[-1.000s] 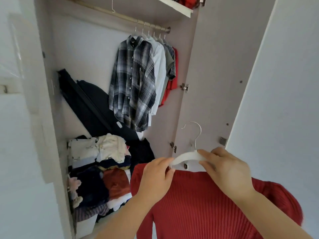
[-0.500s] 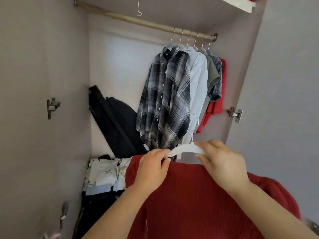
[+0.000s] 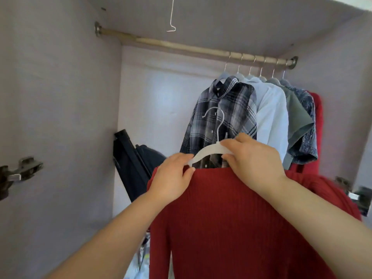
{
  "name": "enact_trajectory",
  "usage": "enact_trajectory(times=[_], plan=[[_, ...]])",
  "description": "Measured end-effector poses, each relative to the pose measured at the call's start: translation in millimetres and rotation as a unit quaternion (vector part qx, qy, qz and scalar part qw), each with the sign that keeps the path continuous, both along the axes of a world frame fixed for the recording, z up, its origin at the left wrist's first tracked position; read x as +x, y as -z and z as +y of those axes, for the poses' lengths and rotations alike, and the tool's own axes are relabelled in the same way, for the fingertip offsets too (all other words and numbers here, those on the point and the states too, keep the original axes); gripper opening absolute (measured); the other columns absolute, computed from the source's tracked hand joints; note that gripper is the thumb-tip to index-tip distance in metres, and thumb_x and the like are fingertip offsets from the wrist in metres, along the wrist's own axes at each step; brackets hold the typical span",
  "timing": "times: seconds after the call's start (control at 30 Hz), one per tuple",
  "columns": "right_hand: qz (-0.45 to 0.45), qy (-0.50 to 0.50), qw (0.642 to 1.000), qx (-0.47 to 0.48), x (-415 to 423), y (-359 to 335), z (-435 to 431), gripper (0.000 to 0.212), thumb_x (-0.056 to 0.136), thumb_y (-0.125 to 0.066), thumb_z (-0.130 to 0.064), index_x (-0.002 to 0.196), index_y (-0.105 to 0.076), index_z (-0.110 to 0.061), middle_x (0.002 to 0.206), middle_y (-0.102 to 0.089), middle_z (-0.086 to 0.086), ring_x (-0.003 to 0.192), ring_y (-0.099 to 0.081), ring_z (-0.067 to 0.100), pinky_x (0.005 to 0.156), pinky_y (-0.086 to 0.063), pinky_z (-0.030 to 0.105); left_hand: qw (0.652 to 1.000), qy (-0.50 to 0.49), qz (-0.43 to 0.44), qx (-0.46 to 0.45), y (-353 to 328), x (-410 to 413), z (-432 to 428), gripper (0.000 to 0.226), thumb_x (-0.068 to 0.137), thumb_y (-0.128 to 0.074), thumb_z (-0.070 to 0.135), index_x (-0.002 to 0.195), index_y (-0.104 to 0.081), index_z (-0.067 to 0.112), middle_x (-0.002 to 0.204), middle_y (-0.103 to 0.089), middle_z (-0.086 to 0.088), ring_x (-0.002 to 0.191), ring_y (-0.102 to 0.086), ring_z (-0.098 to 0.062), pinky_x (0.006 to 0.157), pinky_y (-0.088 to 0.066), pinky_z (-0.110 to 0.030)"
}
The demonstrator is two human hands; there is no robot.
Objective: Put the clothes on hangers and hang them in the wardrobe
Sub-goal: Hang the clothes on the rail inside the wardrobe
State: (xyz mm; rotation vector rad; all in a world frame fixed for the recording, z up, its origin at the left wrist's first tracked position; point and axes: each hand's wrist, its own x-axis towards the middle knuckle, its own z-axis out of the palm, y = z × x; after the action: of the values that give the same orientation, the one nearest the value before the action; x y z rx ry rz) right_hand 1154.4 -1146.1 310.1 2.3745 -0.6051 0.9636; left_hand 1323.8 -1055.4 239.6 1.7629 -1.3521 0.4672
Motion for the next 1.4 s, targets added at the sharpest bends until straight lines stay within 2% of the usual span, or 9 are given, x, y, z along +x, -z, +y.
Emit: enact_trajectory(times=[0.1, 0.3, 0.43, 0.63, 0.8, 0.97, 1.13, 1.3, 1.4], plan=[[-0.005, 0.027, 0.999, -0.03, 36, -35, -26, 0.023, 0.092, -0.048, -0.033, 0.112, -0.054, -0.023, 0.106, -0.052, -0.002, 0.088, -0.06, 0.024, 0.057, -0.036, 0.028, 1.0, -0.018, -0.021, -0.001, -34, 41, -27, 0.042, 0.094, -0.047, 0.031, 0.135, -0.045, 0.021, 0.135, -0.048, 0.002, 0.125, -0.041, -0.015, 0.107, -0.03, -0.031], [-0.042, 0.07, 0.993, -0.088, 101, -107, -75, 0.015, 0.09, -0.049, -0.028, 0.102, -0.055, -0.021, 0.099, -0.052, 0.0, 0.086, -0.06, 0.028, 0.054, -0.035, 0.029, 0.997, -0.041, -0.063, -0.026, -101, 114, -66, 0.043, 0.094, -0.046, 0.033, 0.136, -0.042, 0.025, 0.137, -0.046, 0.002, 0.126, -0.041, -0.015, 0.107, -0.03, -0.033], [-0.056, 0.114, 0.984, -0.125, 136, -145, -102, 0.014, 0.088, -0.047, -0.017, 0.099, -0.055, -0.02, 0.1, -0.054, 0.002, 0.08, -0.059, 0.028, 0.044, -0.018, 0.025, 0.994, -0.051, -0.079, -0.053, -129, 149, -84, 0.042, 0.094, -0.046, 0.034, 0.135, -0.043, 0.027, 0.134, -0.048, 0.004, 0.123, -0.043, -0.013, 0.105, -0.033, -0.032], [-0.084, 0.125, 0.985, -0.088, 180, -194, -132, 0.019, 0.087, -0.049, -0.013, 0.102, -0.056, -0.021, 0.104, -0.055, 0.004, 0.092, -0.06, 0.03, 0.061, -0.035, 0.029, 0.988, -0.063, -0.116, -0.086, -145, 189, -102, 0.043, 0.093, -0.047, 0.036, 0.135, -0.041, 0.03, 0.134, -0.047, 0.009, 0.122, -0.043, -0.008, 0.103, -0.033, -0.024], [-0.111, 0.152, 0.976, -0.106, 202, -227, -154, 0.019, 0.088, -0.05, -0.011, 0.105, -0.057, -0.019, 0.103, -0.055, 0.004, 0.089, -0.061, 0.028, 0.058, -0.037, 0.029, 0.983, -0.076, -0.134, -0.099, -136, 217, -108, 0.043, 0.093, -0.045, 0.04, 0.134, -0.037, 0.038, 0.132, -0.045, 0.017, 0.121, -0.041, -0.002, 0.101, -0.031, -0.018], [-0.137, 0.169, 0.971, -0.096, 214, -240, -178, 0.024, 0.088, -0.05, -0.009, 0.11, -0.057, -0.015, 0.101, -0.057, 0.004, 0.089, -0.062, 0.028, 0.059, -0.038, 0.029, 0.981, -0.1, -0.136, -0.092, -132, 240, -113, 0.044, 0.093, -0.043, 0.041, 0.136, -0.034, 0.038, 0.133, -0.043, 0.017, 0.123, -0.04, -0.002, 0.102, -0.031, -0.019], [-0.106, 0.15, 0.981, -0.056, 232, -214, -194, 0.025, 0.083, -0.05, -0.004, 0.106, -0.055, -0.014, 0.107, -0.054, 0.007, 0.093, -0.06, 0.031, 0.062, -0.038, 0.032, 0.981, -0.1, -0.128, -0.103, -135, 245, -125, 0.044, 0.094, -0.044, 0.039, 0.137, -0.035, 0.035, 0.135, -0.044, 0.016, 0.124, -0.04, -0.004, 0.102, -0.031, -0.019], [-0.124, 0.142, 0.981, -0.056, 234, -206, -197, 0.025, 0.086, -0.05, -0.008, 0.109, -0.056, -0.016, 0.106, -0.052, 0.005, 0.093, -0.059, 0.029, 0.062, -0.036, 0.031, 0.983, -0.098, -0.127, -0.09, -127, 247, -142, 0.044, 0.094, -0.043, 0.04, 0.137, -0.033, 0.038, 0.135, -0.043, 0.017, 0.124, -0.039, -0.002, 0.102, -0.03, -0.018], [-0.119, 0.144, 0.978, -0.097, 236, -193, -195, 0.029, 0.086, -0.048, -0.015, 0.113, -0.057, -0.02, 0.114, -0.051, 0.004, 0.106, -0.049, 0.026, 0.076, -0.035, 0.033, 0.985, -0.094, -0.118, -0.083, -120, 246, -148, 0.044, 0.094, -0.045, 0.039, 0.137, -0.035, 0.037, 0.135, -0.044, 0.016, 0.124, -0.04, -0.003, 0.102, -0.031, -0.019]])
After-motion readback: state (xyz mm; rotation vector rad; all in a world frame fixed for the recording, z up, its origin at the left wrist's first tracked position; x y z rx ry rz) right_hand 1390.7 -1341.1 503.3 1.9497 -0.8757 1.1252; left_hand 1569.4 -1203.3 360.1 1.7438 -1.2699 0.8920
